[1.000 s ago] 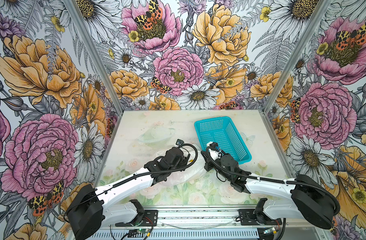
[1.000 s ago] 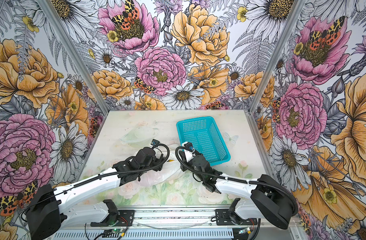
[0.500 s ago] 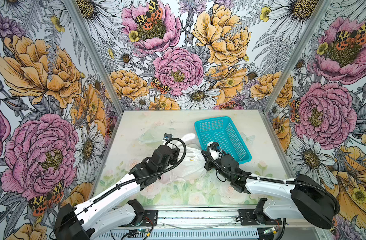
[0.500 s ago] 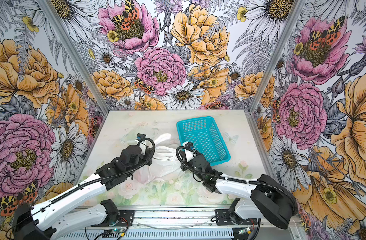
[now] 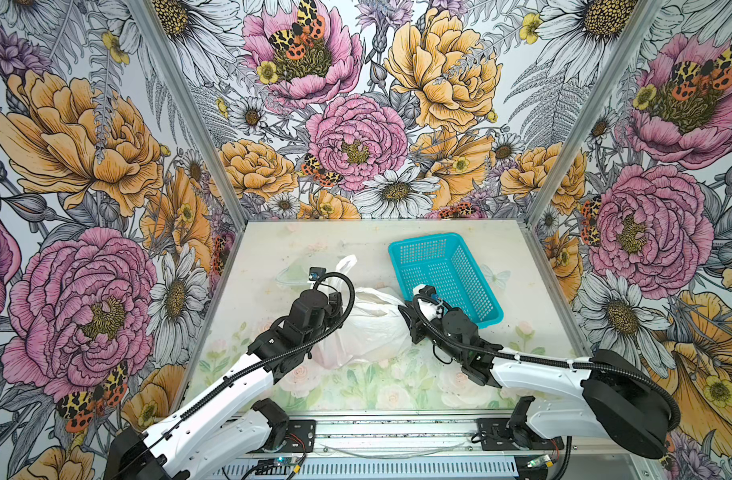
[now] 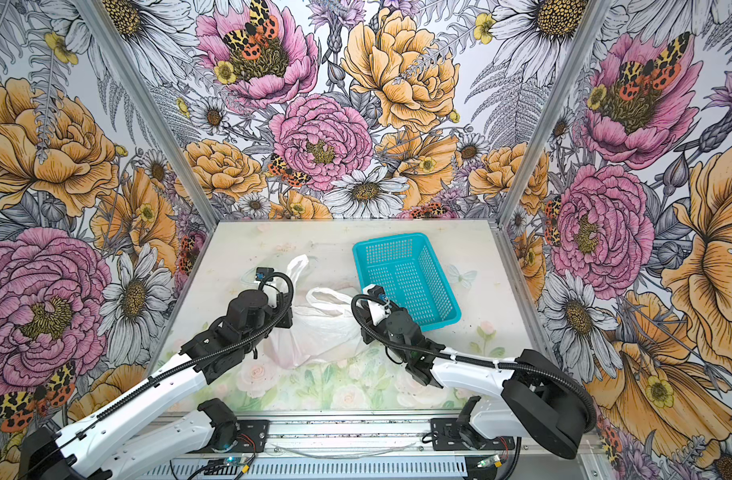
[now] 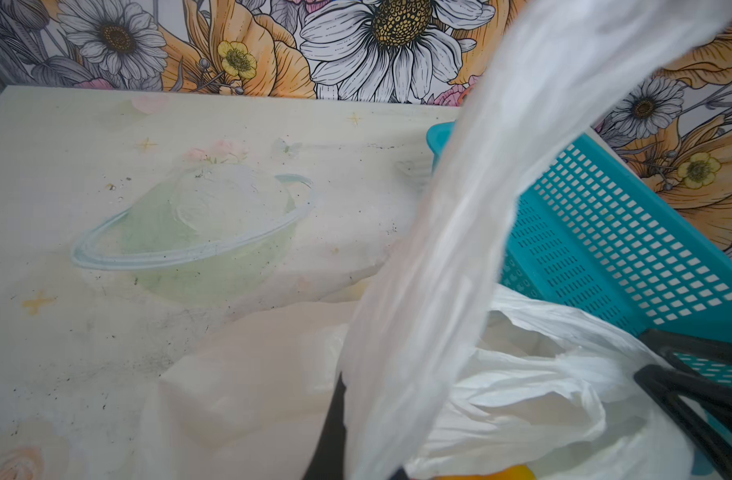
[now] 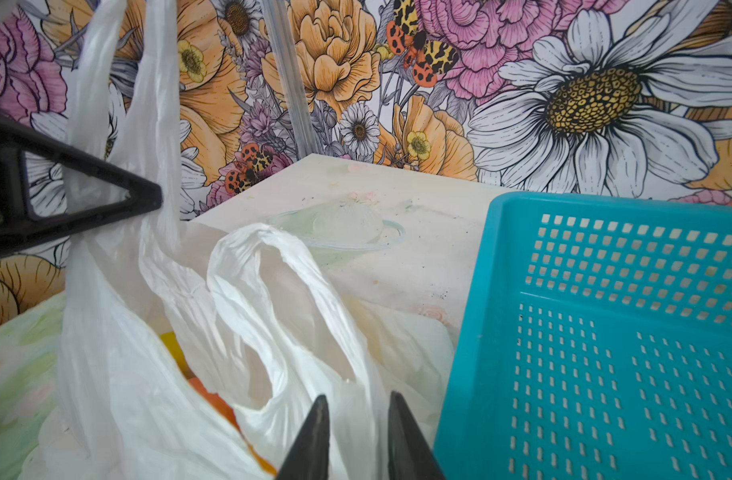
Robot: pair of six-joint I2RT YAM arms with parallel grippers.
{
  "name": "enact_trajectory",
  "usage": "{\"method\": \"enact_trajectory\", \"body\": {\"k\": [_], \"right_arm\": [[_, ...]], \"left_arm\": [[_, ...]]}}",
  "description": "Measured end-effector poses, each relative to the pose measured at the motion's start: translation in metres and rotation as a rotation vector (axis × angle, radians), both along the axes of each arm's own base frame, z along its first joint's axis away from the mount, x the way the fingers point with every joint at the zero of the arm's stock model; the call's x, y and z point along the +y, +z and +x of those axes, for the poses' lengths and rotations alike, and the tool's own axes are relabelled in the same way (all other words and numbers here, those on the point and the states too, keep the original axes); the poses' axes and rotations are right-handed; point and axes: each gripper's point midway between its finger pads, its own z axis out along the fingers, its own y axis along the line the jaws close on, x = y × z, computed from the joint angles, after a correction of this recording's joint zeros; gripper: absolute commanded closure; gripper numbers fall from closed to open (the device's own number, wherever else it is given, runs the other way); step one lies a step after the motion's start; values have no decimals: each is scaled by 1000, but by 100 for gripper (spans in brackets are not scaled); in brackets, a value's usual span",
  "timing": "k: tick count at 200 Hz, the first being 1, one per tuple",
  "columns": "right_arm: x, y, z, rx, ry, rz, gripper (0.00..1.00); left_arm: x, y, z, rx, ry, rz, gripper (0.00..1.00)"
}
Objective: Untie the knot of the plastic bag and take out the fruit
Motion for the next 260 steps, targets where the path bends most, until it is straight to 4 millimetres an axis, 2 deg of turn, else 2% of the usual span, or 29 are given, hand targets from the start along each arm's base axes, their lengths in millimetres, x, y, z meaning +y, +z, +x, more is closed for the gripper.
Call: {"method": "enact_trajectory", "body": {"k": [8,18,39,52,64,74,88,107,116,132,145,152,177,197,211,224,237,260], "right_arm": [[0,-1,-1,4,11,-36,38],[4,3,0,2,35,-80,29],[15,22,7,7,77,-146,27],[26,38,19,9,83,-179,27],[36,45,32,22,83,-206,27],[43,42,43,47,85,-234,27],[49,25,53,107,90,-288,29],[50,-7,61,201,96,-371,39],[49,-22,63,242,101,-404,48],[45,-41,63,305,105,-440,70],[44,-44,65,328,106,-452,92],[45,-41,68,329,101,-448,100],[51,-10,85,282,54,-411,100],[57,26,103,218,5,-347,100],[59,51,111,173,-25,-289,100],[59,72,114,135,-45,-231,100],[60,95,118,91,-64,-168,100],[60,134,126,0,-108,-49,100]], "left_arm": [[0,0,0,0,-1,-1,99],[0,1,0,-2,-2,-3,99],[0,2,-1,-5,-2,-5,99],[0,2,-1,-5,-3,-6,99],[0,2,-1,-6,-3,-7,99],[0,3,-1,-7,-3,-7,99],[0,3,-1,-8,-3,-8,99],[1,4,-3,-14,-3,-12,99],[2,5,-4,-18,-3,-15,99],[4,5,-6,-22,-2,-18,99],[5,6,-6,-26,2,-21,99],[7,6,-5,-27,9,-21,99],[22,6,4,-29,63,-22,100],[49,4,21,-8,163,-7,100],[67,12,34,-8,227,-9,100],[78,29,46,-29,263,-24,100],[86,54,57,-67,285,-47,100],[89,103,74,-148,279,-86,100]]}}
